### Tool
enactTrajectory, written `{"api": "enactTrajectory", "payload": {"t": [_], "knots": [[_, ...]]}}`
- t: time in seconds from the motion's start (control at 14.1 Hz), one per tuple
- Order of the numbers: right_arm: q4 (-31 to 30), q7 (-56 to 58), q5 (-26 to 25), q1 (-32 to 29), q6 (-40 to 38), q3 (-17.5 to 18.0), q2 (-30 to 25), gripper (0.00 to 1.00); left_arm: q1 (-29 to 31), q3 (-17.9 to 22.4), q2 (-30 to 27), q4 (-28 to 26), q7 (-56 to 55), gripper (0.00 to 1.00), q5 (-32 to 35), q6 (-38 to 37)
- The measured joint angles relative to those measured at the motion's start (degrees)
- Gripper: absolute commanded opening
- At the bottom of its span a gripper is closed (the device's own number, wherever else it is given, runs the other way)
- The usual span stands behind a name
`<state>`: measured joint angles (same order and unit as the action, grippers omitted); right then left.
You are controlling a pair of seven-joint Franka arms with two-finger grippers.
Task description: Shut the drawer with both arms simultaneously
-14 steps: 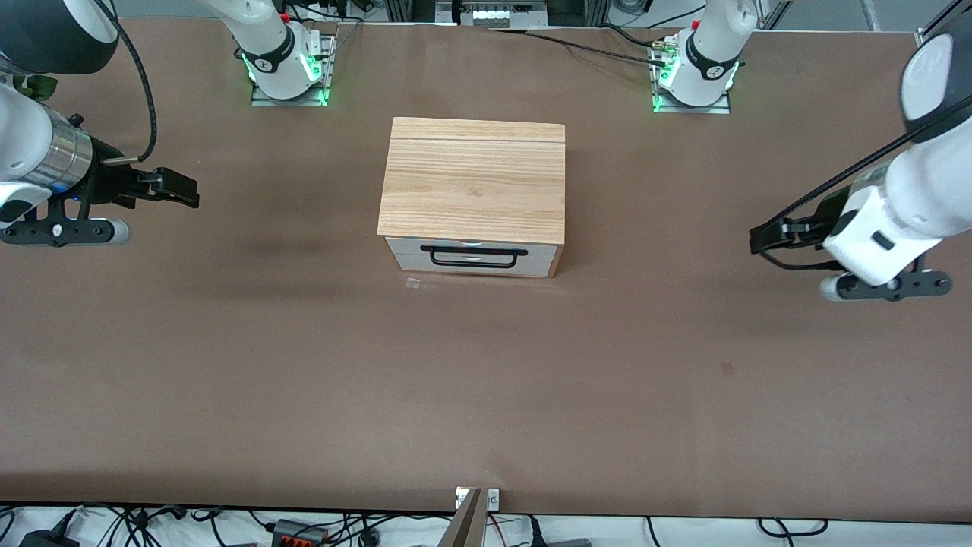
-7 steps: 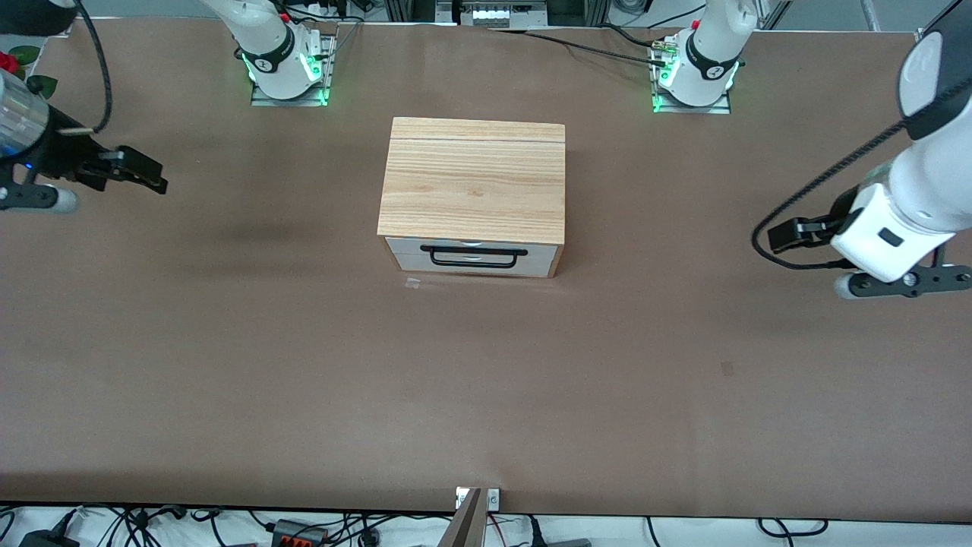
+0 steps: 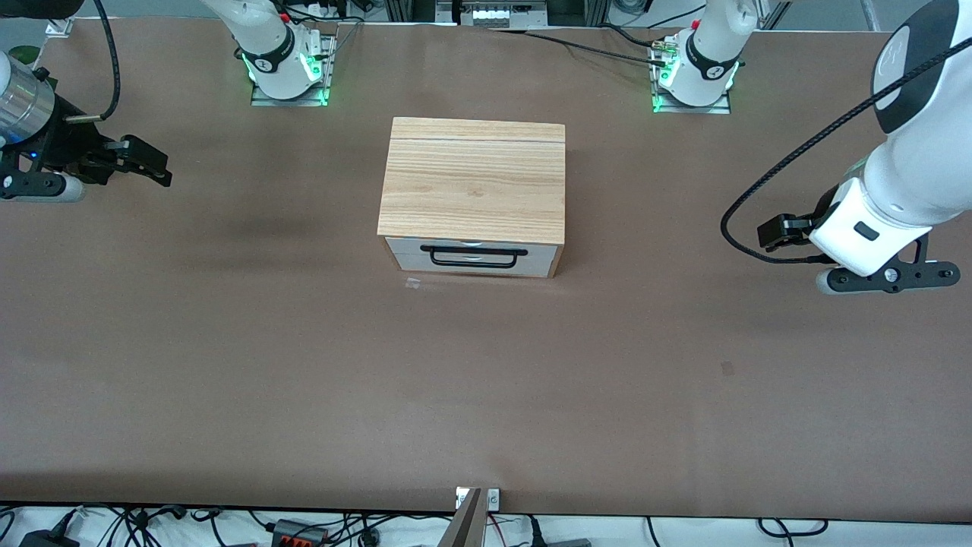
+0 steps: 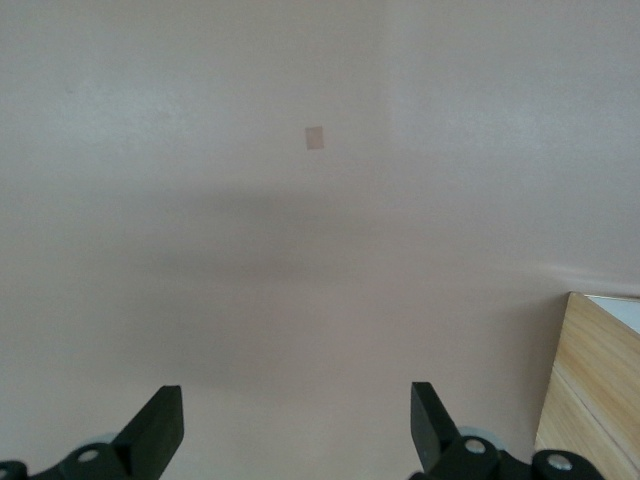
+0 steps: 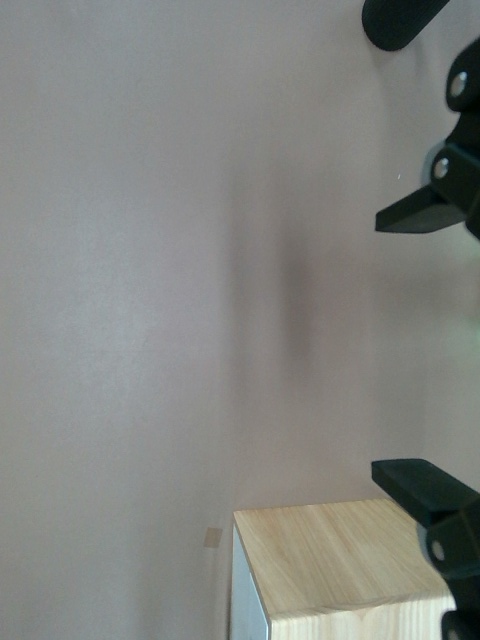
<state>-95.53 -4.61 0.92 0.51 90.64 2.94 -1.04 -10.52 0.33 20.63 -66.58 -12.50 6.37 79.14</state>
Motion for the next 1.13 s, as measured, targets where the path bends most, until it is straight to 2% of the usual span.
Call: {"api": "enactTrajectory", "payload": {"t": [0.14, 0.28, 0.64, 0.78, 1.13], "knots": [[0.2, 0.0, -0.1, 0.1, 0.0, 0.0, 0.4, 1.0, 0.8, 0.1, -1.1, -0.5, 0.0, 1.0, -2.3, -0.5], [0.4, 0.0, -0.2, 0.2, 0.0, 0.0, 0.6, 1.0, 2.5, 0.1, -4.5, -4.6, 0.0, 1.0, -4.7, -0.1], [0.5, 0.0, -0.2, 0.4, 0.0, -0.2, 0.6, 1.0, 3.0, -1.5, -17.0, -23.3, -0.5, 1.0, -5.7, 11.7], [0.5, 0.0, -0.2, 0.4, -0.9, -0.4, 0.6, 1.0, 3.1, -1.5, -18.1, -25.7, -0.5, 1.0, -5.7, 12.5], [0.5, 0.0, -0.2, 0.3, -2.4, -0.7, 0.6, 1.0, 3.2, -1.5, -17.8, -26.7, -0.5, 1.0, -5.9, 12.6]]}}
